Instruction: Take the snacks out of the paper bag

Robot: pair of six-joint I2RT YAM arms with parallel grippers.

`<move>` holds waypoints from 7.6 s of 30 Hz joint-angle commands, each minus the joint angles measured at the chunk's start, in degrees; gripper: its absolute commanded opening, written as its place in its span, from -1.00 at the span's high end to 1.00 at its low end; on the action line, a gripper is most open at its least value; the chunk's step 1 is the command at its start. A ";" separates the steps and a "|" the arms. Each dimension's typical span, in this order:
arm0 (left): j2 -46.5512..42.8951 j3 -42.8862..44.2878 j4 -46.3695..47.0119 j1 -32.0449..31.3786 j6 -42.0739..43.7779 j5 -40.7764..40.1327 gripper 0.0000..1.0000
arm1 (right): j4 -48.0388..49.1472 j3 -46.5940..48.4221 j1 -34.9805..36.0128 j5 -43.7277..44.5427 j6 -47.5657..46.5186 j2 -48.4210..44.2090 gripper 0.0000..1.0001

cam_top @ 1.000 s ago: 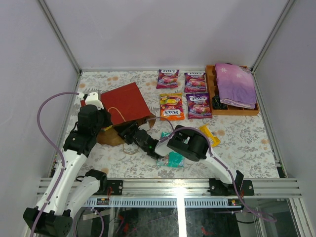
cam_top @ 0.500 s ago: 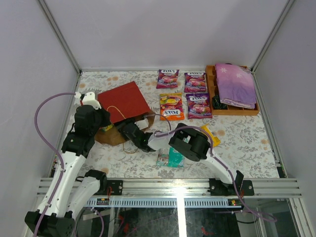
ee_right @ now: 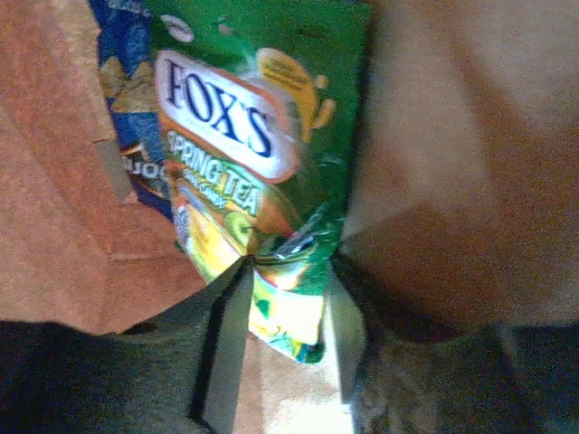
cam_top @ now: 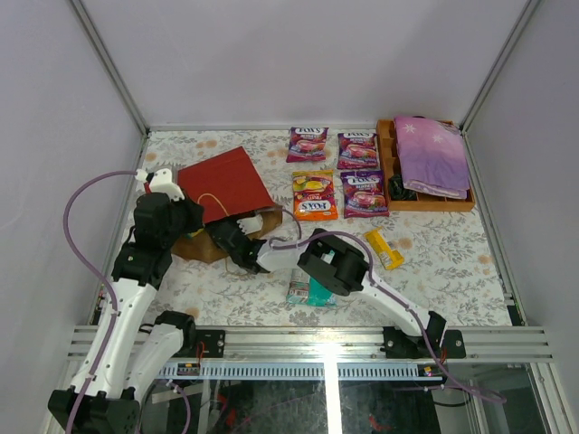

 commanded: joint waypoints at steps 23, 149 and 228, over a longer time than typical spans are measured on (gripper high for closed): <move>-0.20 -0.69 3.61 1.78 -0.47 1.18 1.00 | 9.19 -40.37 -0.81 -19.11 -30.19 -30.86 1.00; 20.35 16.30 -12.04 -48.80 4.22 -51.07 1.00 | 3.48 -11.18 -3.29 -3.84 -5.61 -3.49 -0.45; 8.38 7.75 -14.49 -48.21 -1.08 -57.50 0.96 | 12.40 -66.23 0.99 -12.13 -45.29 -66.99 -0.61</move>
